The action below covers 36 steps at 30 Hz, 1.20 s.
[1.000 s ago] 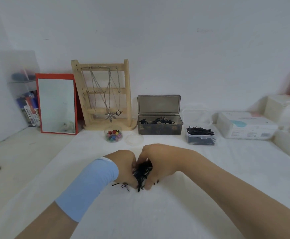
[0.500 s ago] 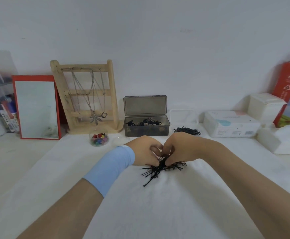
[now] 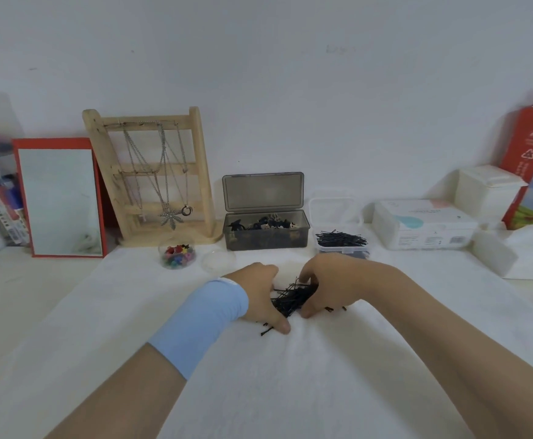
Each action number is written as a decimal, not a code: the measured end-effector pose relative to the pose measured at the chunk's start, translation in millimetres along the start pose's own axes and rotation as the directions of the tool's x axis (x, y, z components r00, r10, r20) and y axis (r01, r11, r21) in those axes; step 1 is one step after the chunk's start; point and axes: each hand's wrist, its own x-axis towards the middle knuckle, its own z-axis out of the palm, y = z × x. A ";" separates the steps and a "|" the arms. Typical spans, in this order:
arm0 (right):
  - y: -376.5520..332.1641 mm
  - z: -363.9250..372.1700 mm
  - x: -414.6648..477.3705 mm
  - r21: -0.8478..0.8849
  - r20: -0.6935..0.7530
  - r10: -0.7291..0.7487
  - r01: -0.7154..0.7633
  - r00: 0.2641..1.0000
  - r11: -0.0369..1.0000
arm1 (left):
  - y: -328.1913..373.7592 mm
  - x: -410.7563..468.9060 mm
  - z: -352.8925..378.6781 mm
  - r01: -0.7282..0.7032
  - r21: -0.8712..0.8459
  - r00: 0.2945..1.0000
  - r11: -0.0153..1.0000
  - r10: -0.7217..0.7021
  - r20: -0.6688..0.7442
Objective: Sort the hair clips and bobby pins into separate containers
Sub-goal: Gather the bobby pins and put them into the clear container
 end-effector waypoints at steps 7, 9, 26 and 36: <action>24.0 -22.6 -2.6 0.033 0.070 -0.117 0.115 0.991 0.993 | 9.7 28.9 -9.8 -0.191 -0.044 0.982 0.981 0.191 -0.003; 34.0 -28.9 -1.5 0.052 0.136 -0.103 0.097 0.985 0.994 | 11.0 34.4 -12.9 -0.192 0.044 0.981 0.980 0.191 0.024; 50.6 -12.2 20.8 0.070 -0.090 -0.076 0.083 0.993 0.994 | 26.3 60.2 -9.0 -0.246 0.056 0.969 0.968 0.244 0.034; 36.3 -10.9 0.1 -0.012 0.029 -0.109 0.109 0.994 0.994 | 21.5 67.1 -7.5 -0.268 0.037 0.961 0.963 0.270 -0.065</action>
